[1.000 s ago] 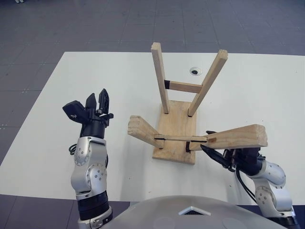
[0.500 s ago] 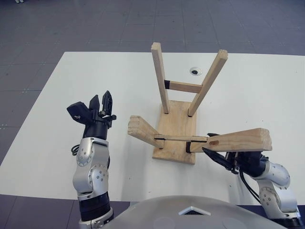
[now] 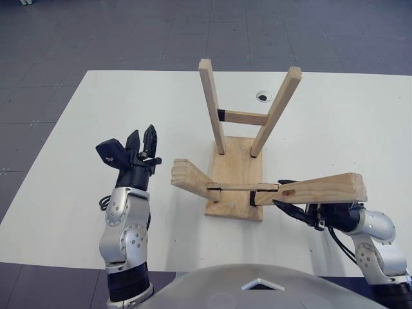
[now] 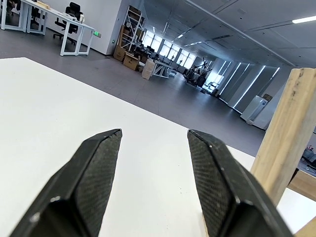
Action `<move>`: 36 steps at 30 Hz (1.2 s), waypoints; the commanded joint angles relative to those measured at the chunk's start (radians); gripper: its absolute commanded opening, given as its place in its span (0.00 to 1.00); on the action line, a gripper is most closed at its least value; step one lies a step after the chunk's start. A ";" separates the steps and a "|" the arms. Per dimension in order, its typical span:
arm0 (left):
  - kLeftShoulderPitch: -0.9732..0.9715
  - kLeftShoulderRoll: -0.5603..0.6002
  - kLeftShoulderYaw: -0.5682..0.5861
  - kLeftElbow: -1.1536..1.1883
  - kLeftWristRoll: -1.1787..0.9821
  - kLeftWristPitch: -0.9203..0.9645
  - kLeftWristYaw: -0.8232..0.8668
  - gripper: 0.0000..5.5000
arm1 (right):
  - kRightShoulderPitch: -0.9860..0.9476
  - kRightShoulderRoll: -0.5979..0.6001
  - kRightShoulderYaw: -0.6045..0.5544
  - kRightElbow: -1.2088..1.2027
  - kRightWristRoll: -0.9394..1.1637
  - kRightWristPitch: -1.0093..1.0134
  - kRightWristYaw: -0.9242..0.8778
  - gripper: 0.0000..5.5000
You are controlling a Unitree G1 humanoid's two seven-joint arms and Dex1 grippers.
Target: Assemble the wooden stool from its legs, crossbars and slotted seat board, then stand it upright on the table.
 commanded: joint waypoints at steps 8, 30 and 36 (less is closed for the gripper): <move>0.032 0.012 -0.056 -0.048 0.009 0.027 -0.019 0.45 | -0.068 -0.030 -0.003 -0.009 -0.060 0.106 -0.089 0.39; 0.046 0.009 -0.096 -0.048 0.018 0.052 -0.011 0.45 | -0.226 -0.105 0.038 -0.079 -0.076 0.350 -0.099 0.39; 0.048 0.010 -0.095 -0.055 0.026 0.047 -0.012 0.45 | -0.214 -0.096 0.067 -0.108 -0.109 0.356 -0.118 0.39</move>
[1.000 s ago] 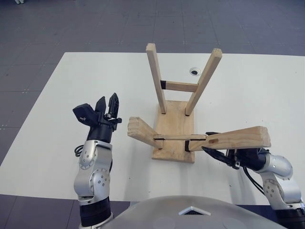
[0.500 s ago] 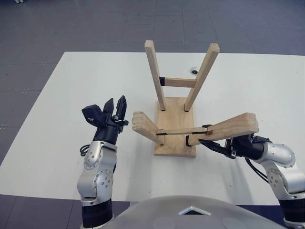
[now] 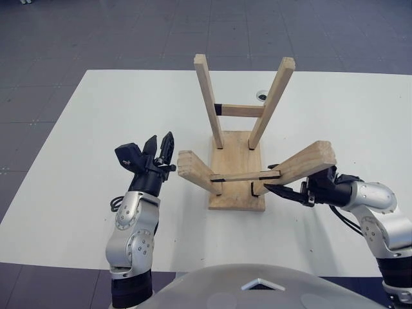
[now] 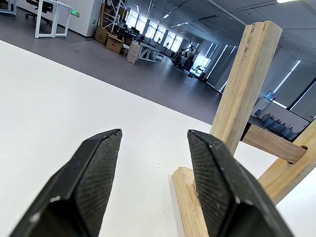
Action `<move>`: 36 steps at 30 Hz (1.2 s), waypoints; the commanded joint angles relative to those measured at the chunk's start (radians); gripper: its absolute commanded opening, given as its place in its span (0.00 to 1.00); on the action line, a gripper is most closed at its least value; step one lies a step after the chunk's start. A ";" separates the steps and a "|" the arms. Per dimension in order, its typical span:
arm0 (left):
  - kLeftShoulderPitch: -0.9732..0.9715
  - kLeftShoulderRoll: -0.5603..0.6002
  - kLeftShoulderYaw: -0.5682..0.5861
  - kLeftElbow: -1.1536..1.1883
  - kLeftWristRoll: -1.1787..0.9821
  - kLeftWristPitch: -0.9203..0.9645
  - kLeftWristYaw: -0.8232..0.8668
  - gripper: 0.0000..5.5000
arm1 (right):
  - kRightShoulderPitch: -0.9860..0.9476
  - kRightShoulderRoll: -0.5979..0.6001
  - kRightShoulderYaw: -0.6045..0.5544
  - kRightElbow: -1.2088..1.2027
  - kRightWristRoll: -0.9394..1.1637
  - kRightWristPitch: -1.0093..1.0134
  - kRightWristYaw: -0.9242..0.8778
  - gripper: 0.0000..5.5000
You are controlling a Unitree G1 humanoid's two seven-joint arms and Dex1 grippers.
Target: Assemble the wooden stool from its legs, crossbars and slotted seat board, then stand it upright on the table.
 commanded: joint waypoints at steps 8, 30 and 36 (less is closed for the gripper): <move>-0.001 -0.003 0.014 -0.023 0.016 0.007 0.014 0.45 | 0.085 -0.011 0.056 -0.056 -0.079 -0.074 -0.022 0.39; -0.240 0.210 0.381 -0.243 -0.146 0.047 0.133 0.45 | -0.046 0.110 0.123 0.181 -0.239 -0.061 -0.318 0.39; -0.195 0.229 0.117 -0.475 -0.135 0.043 0.042 0.45 | -0.056 0.116 0.133 0.190 -0.232 -0.066 -0.325 0.39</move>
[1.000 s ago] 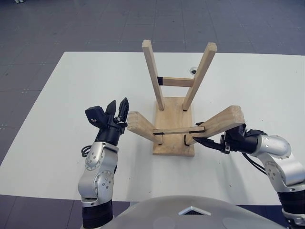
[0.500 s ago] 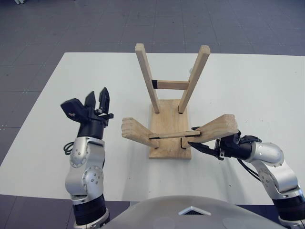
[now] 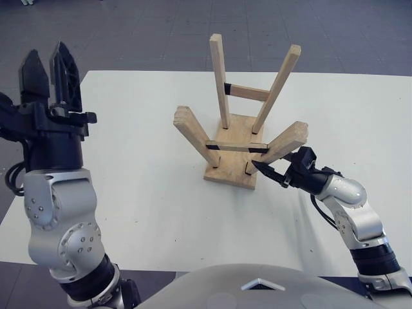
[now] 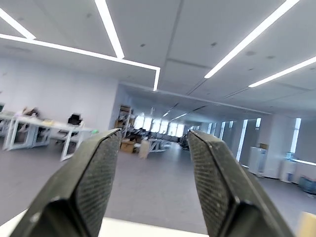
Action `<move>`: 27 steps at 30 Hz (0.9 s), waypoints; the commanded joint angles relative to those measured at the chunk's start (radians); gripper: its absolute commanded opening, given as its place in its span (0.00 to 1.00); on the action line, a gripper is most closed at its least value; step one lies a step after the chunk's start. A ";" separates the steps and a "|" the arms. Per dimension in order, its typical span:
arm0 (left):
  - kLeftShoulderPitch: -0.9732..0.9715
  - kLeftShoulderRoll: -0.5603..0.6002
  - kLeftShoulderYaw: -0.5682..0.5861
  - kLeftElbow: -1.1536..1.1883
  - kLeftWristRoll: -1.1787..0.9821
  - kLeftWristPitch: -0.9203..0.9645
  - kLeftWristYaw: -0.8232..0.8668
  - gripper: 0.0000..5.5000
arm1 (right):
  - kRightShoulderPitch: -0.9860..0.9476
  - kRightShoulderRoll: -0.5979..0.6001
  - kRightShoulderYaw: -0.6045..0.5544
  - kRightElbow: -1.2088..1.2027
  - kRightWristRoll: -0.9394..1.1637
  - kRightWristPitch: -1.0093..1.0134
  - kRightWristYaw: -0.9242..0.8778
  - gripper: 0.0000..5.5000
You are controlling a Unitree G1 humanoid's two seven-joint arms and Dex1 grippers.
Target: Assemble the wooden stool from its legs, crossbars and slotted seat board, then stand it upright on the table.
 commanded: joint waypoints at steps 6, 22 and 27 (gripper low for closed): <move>0.063 0.031 -0.506 -0.117 0.257 -0.020 -0.105 0.58 | 0.020 -0.013 0.021 0.061 -0.073 0.040 -0.019 0.39; 0.113 -0.225 -0.918 0.185 0.665 0.096 0.099 0.66 | 0.042 -0.014 0.016 0.037 -0.062 0.040 -0.023 0.39; 0.062 -0.317 -0.884 0.207 0.667 0.156 0.147 0.66 | 0.045 -0.013 0.015 0.034 -0.059 0.039 -0.025 0.39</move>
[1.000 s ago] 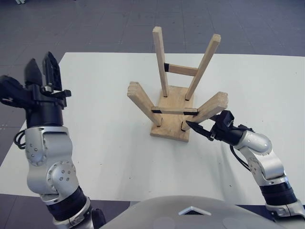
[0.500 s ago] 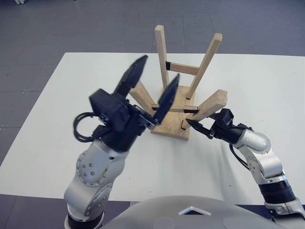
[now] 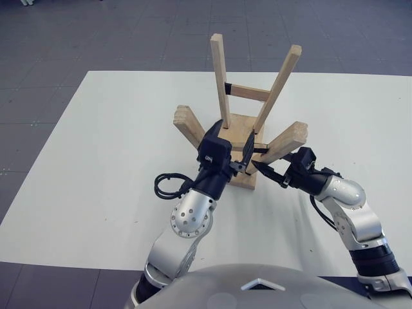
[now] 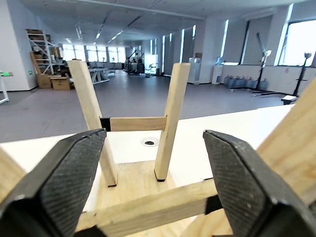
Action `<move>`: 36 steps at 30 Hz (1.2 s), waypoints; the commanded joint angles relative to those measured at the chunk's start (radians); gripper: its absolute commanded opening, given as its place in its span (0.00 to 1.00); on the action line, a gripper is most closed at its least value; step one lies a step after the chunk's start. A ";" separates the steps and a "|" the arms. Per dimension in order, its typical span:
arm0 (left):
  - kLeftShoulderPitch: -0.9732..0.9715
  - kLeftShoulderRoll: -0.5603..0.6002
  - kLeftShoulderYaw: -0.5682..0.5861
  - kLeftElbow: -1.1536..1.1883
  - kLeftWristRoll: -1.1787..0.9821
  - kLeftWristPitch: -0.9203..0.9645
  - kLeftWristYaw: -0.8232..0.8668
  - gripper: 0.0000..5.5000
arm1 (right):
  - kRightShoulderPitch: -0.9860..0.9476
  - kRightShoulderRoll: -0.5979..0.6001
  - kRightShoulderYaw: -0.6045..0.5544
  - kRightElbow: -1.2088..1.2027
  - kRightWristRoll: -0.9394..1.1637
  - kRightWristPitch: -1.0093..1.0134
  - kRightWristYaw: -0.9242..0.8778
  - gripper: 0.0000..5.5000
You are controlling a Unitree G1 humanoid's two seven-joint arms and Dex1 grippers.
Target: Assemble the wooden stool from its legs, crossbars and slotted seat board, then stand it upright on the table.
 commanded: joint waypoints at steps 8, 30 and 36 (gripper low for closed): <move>-0.229 -0.218 -0.024 -0.192 -0.039 0.231 0.092 0.66 | 0.046 -0.012 0.016 0.029 -0.058 0.044 -0.021 0.39; 0.026 -0.010 0.021 0.180 -0.128 0.304 -0.049 0.66 | 0.052 -0.010 0.042 0.018 -0.062 0.051 -0.024 0.39; -0.005 -0.056 0.058 0.020 -0.151 0.337 -0.043 0.66 | -0.006 -0.051 0.103 0.078 -0.120 0.121 0.006 0.39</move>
